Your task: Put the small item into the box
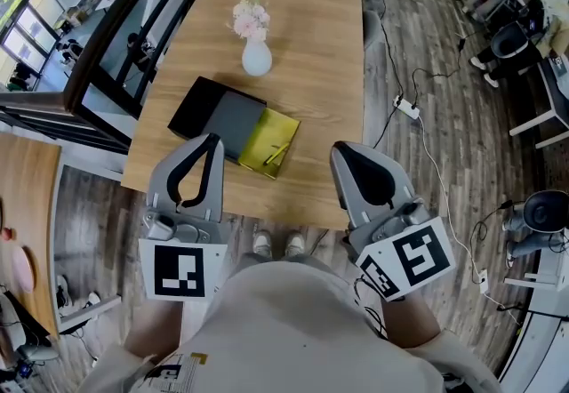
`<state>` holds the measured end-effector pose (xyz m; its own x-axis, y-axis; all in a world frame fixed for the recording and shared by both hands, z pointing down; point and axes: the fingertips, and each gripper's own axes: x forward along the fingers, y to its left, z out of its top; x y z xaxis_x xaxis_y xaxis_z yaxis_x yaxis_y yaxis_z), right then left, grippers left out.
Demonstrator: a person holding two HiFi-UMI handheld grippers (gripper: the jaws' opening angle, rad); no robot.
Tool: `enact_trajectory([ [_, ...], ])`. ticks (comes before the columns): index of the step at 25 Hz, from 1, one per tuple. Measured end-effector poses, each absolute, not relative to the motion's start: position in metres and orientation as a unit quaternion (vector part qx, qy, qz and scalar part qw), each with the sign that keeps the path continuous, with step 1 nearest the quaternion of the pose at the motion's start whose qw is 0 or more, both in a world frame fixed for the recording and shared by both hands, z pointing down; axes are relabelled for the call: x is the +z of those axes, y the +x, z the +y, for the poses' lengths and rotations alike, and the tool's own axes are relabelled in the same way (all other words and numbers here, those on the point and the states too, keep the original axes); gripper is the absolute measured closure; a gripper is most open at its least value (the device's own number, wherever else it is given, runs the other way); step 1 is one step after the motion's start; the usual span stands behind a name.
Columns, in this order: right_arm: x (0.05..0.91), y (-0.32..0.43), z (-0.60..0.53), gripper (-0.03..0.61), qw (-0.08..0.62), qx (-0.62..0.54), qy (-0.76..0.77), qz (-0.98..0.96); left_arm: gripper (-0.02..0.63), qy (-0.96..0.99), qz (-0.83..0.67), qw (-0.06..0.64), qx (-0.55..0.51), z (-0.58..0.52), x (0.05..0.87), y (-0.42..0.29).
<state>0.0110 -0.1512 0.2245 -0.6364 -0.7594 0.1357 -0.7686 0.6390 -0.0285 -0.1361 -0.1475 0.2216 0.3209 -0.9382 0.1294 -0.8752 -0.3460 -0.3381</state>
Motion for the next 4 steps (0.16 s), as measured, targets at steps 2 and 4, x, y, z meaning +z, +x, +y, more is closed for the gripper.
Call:
enact_trajectory([
  [2,0.2244,0.0093,-0.1503,0.578,0.055,0.041,0.421,-0.904,0.611,-0.806,0.563,0.102,-0.153,-0.1461,0.2225,-0.1369],
  [4,0.224,0.0079,-0.1494,0.578,0.055,0.04,0.419,-0.905,0.611,-0.806,0.563,0.101,-0.153,-0.1447,0.2229,-0.1375],
])
